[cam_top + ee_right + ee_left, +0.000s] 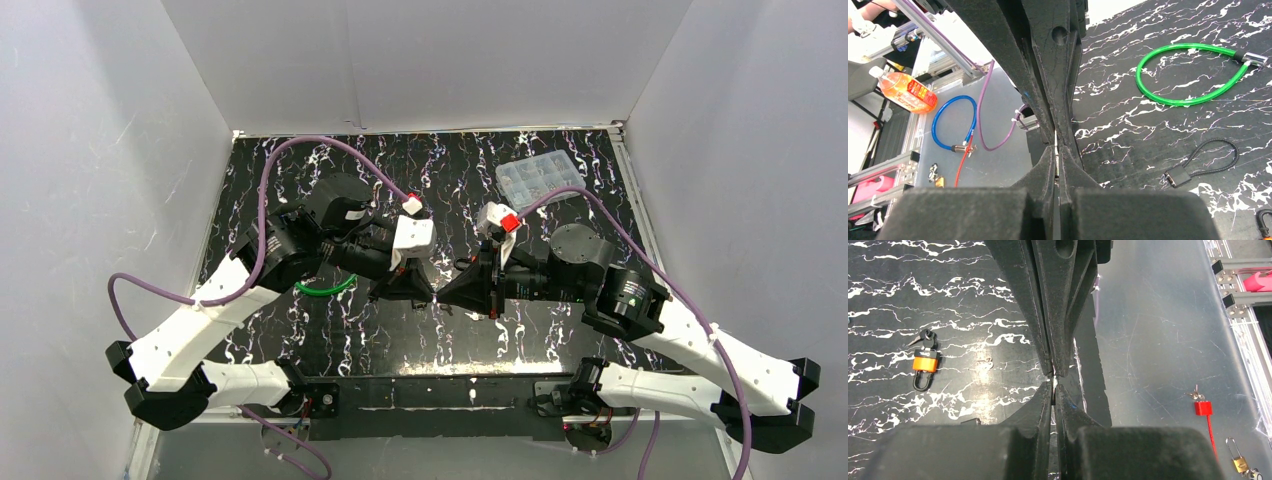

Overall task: Unlock with the key
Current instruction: Pick up the key from the center of the board, then pick up the lock from the center of the board.

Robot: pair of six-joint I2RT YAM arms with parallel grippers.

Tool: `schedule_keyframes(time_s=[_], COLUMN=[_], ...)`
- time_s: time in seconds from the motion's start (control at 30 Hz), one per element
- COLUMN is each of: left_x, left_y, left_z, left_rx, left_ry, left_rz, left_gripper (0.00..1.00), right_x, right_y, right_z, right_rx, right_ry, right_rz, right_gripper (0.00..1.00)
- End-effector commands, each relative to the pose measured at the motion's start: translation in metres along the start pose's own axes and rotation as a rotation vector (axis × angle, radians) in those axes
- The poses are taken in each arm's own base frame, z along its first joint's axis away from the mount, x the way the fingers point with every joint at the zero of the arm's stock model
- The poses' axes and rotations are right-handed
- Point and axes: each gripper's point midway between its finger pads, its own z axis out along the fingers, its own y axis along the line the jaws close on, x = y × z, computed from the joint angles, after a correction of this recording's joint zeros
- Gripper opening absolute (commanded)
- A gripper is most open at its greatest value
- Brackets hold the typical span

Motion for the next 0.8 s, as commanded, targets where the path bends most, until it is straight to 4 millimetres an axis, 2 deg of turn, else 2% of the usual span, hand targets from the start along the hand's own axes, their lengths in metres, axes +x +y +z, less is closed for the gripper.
schedule_keyframes(time_s=[0.0,0.1,0.2,0.23,0.3,0.4,0.47,0.6,0.77], left_x=[-0.012,-0.010,-0.004,0.002,0.021,0.057,0.088,0.142,0.188], left_y=[0.007,0.019,0.045,0.056,0.093,0.157,0.197,0.247,0.288], left_z=[-0.008,-0.011,-0.019,-0.022,-0.038,-0.077,-0.106,-0.130,-0.136], left_rx=[-0.061,-0.142,-0.289,-0.338,-0.451,-0.564,-0.654,-0.805,-0.847], left_ry=[-0.021,-0.007,0.008,0.022,0.043,0.017,0.023,0.118,0.208], left_rz=[0.034,0.033,0.003,-0.004,-0.083,-0.410,-0.554,-0.617,-0.688], left_gripper=[0.27,0.47,0.92,0.97,0.98,0.98,0.98,0.98,0.98], right_x=[-0.001,0.001,0.006,0.010,0.015,0.020,0.020,0.021,0.021], right_y=[-0.002,-0.008,-0.018,-0.023,-0.032,-0.041,-0.046,-0.051,-0.054], right_z=[-0.004,-0.009,-0.013,-0.014,-0.016,-0.020,-0.023,-0.025,-0.028], right_rx=[0.027,0.061,0.109,0.128,0.167,0.206,0.228,0.251,0.264], right_ry=[-0.017,-0.025,-0.032,-0.028,-0.018,-0.025,-0.042,-0.073,-0.106], right_rz=[0.016,0.029,0.056,0.065,0.087,0.117,0.131,0.152,0.172], right_gripper=[0.01,0.01,0.01,0.01,0.01,0.01,0.01,0.01,0.01])
